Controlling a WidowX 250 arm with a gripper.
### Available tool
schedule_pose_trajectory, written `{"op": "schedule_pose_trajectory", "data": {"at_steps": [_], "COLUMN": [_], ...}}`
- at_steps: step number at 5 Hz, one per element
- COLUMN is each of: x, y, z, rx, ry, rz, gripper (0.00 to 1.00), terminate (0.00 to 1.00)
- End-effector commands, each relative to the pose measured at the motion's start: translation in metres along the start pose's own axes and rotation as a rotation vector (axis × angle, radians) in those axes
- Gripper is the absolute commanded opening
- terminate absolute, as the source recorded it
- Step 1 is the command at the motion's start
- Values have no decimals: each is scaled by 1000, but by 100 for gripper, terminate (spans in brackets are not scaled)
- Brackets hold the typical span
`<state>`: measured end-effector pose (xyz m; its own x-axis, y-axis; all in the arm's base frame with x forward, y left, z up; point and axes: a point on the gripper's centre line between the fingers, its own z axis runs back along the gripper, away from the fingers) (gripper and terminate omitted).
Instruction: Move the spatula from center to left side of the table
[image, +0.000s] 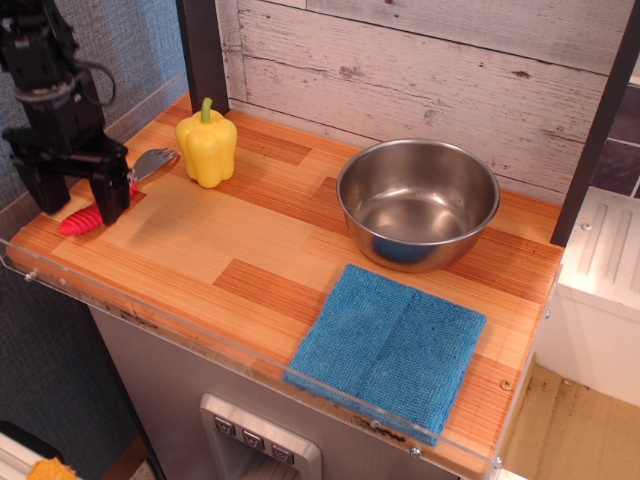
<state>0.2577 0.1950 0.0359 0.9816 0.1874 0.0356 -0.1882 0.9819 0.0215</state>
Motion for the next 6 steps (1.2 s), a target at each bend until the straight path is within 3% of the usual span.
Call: {"op": "schedule_pose_trajectory", "data": {"at_steps": [1, 3, 4, 5, 6], "x": [1, -5, 3, 13, 14], "y": [-26, -82, -102, -121, -130], "z": [67, 82, 82, 81, 80], "rx": [29, -52, -57, -20, -14], "ry": [-109, -124, -100, -74, -69], "rz": [-1, -75, -183, -265, -293], "gripper": [100, 100, 100, 100, 100], "terminate": [0, 0, 0, 0, 0]}}
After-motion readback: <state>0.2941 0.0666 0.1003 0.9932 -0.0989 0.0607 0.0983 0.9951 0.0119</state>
